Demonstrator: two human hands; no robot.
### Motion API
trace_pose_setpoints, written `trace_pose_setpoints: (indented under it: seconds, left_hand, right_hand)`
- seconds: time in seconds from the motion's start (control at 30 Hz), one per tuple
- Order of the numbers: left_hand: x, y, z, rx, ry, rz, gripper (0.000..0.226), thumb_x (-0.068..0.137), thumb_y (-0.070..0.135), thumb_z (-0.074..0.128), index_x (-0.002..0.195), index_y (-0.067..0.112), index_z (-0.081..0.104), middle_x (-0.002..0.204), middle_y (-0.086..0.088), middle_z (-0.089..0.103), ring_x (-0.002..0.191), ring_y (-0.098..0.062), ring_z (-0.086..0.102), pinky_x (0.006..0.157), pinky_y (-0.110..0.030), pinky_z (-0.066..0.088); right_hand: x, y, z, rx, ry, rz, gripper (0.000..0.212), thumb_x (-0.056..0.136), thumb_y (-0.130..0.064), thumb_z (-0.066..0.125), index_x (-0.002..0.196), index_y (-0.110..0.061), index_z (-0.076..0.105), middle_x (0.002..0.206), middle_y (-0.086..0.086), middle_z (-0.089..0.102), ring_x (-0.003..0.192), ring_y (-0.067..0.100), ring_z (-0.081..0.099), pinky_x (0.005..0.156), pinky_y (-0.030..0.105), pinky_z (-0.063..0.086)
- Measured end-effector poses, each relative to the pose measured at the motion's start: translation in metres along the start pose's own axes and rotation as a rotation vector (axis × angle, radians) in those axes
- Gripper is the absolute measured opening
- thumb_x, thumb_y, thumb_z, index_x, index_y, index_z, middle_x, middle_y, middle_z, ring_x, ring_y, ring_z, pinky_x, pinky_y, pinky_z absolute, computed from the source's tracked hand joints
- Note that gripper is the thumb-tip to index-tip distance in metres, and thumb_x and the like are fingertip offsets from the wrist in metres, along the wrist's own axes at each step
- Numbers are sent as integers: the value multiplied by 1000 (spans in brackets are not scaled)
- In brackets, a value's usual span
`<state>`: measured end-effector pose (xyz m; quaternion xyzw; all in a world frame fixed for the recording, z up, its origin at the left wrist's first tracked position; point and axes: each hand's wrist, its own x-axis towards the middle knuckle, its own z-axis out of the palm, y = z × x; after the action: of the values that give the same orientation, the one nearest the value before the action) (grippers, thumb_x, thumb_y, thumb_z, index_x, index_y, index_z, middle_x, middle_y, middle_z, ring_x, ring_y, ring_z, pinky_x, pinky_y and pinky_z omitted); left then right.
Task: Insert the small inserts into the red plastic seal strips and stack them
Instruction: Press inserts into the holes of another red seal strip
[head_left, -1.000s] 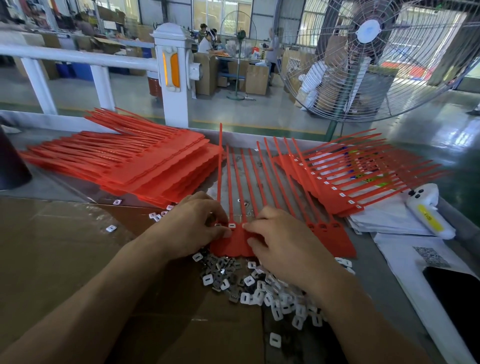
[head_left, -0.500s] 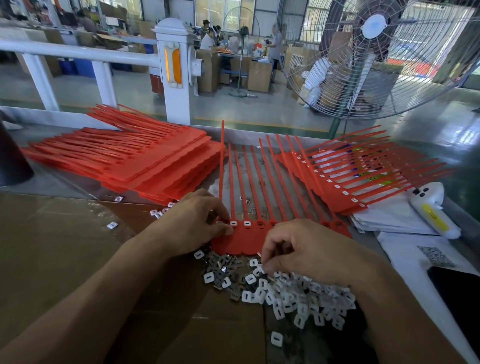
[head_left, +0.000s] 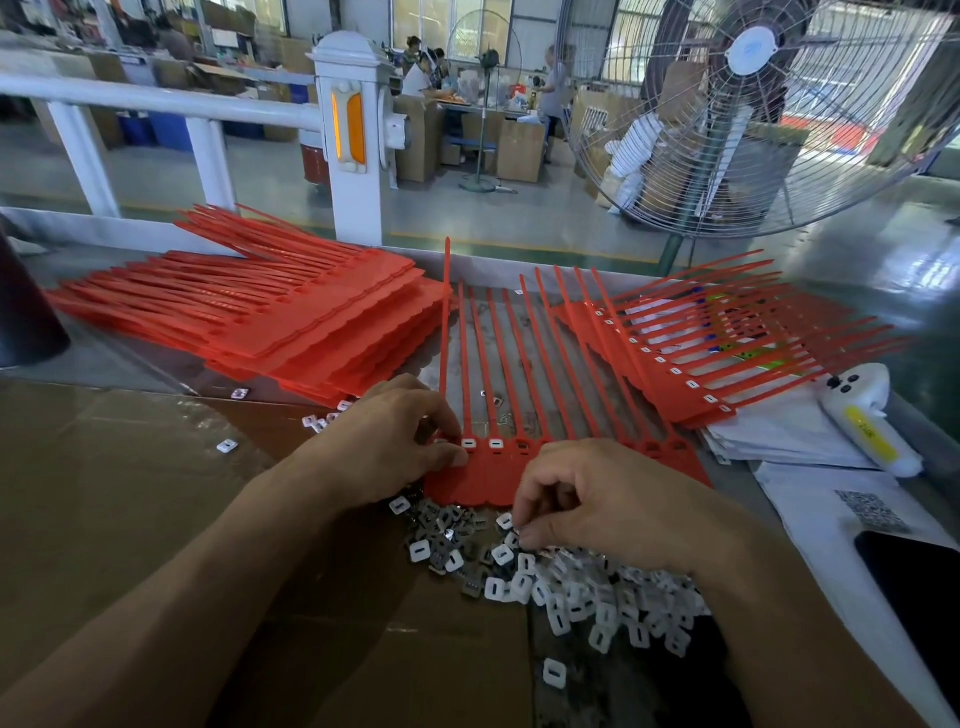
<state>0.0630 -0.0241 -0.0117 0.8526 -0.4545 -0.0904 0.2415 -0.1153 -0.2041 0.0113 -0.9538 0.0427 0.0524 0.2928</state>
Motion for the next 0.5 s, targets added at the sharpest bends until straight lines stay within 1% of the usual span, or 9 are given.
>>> trace_pose_setpoints:
  seconds: [0.07, 0.17, 0.2, 0.27, 0.33, 0.37, 0.43, 0.5]
  left_hand:
    - [0, 0, 0, 0, 0, 0, 26, 87, 52, 72, 110, 40, 68, 121, 16, 49, 114, -7, 47, 99, -32, 47]
    - [-1, 0, -1, -2, -3, 0, 26, 87, 51, 72, 111, 40, 67, 122, 15, 49, 116, -8, 47, 100, -33, 46]
    - [-1, 0, -1, -3, -2, 0, 27, 87, 51, 72, 111, 40, 67, 122, 15, 49, 116, -8, 47, 100, -33, 47]
    - [-1, 0, -1, -5, 2, 1, 27, 87, 51, 72, 110, 39, 68, 121, 16, 49, 115, -7, 47, 100, -33, 47]
    - [-1, 0, 0, -3, 9, 3, 27, 86, 51, 73, 110, 39, 68, 119, 16, 49, 114, -7, 47, 100, -34, 47]
    - [-1, 0, 0, -1, 13, 5, 26, 86, 51, 73, 109, 39, 68, 118, 16, 50, 113, -7, 48, 100, -34, 47]
    - [-1, 0, 0, -1, 16, 7, 26, 86, 51, 74, 108, 39, 69, 117, 16, 50, 113, -7, 48, 100, -35, 47]
    - [-1, 0, 0, -6, 17, 9, 26, 86, 51, 74, 109, 39, 69, 117, 16, 50, 113, -7, 48, 101, -35, 47]
  right_hand:
    - [-1, 0, -1, 13, -1, 1, 10, 85, -37, 83, 87, -37, 73, 93, -21, 67, 79, -2, 64, 68, 21, 48]
    - [-2, 1, -2, 91, 24, -13, 8, 88, -36, 80, 88, -37, 72, 85, -20, 70, 72, -3, 64, 62, 16, 47]
    - [-1, 1, -1, 130, 66, -16, 7, 89, -36, 79, 88, -38, 72, 82, -18, 71, 69, -3, 64, 61, 16, 47]
    - [3, 4, 1, 204, 216, -6, 8, 90, -33, 78, 89, -39, 72, 83, -17, 72, 72, -3, 65, 66, 17, 46]
    - [10, 7, 6, 271, 376, 34, 13, 92, -28, 77, 89, -40, 73, 85, -19, 72, 76, -3, 66, 71, 20, 46]
    - [14, 8, 9, 304, 426, 58, 16, 92, -25, 76, 90, -40, 74, 85, -20, 71, 75, -3, 65, 70, 21, 47]
    - [21, 10, 14, 338, 481, 102, 22, 94, -19, 74, 89, -40, 74, 84, -24, 70, 71, -5, 66, 69, 20, 48]
    - [25, 13, 16, 330, 508, 132, 25, 96, -14, 71, 91, -38, 74, 86, -29, 69, 75, -7, 67, 71, 19, 49]
